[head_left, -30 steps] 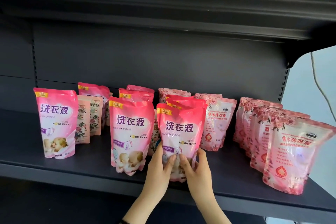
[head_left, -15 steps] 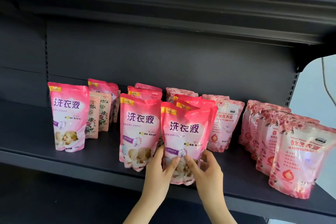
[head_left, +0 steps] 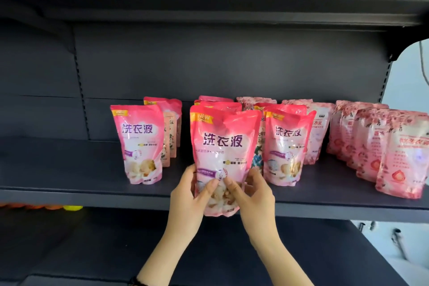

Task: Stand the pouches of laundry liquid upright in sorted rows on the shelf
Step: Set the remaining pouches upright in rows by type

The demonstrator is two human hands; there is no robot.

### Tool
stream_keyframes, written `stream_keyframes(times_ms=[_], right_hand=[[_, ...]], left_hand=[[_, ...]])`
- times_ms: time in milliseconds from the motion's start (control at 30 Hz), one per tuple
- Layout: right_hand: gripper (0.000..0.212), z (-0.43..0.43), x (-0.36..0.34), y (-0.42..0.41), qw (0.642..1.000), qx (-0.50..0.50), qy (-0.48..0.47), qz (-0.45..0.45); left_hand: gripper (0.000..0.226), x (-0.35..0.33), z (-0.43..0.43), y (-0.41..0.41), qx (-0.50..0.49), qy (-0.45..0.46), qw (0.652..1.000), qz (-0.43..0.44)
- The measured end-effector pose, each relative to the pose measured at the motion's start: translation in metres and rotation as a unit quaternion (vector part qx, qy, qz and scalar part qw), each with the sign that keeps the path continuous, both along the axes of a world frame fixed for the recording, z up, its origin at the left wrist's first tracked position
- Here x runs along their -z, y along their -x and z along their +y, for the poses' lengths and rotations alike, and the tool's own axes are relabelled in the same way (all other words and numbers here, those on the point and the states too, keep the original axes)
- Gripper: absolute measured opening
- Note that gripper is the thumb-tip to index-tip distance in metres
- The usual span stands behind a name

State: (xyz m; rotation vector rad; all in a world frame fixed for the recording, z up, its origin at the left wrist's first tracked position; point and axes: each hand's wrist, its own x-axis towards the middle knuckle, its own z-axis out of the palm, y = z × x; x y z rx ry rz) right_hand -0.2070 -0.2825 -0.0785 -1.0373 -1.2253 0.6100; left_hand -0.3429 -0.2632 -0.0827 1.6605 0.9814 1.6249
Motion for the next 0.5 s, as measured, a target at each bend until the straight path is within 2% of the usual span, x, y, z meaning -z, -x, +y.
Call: stream_keyframes(times_ms=[267,500], right_hand=[[0.018,0.049,-0.001,0.069,1.0,0.006,0.0,-0.019],[0.015,0.072,0.002,0.089,0.999,-0.006,-0.001,-0.034]], left_hand=[[0.046,-0.001,0.043,0.063,0.004,0.022,1.0,-0.003],[0.041,0.015,0.074,0.077,0.006,0.027,0.999,-0.026]])
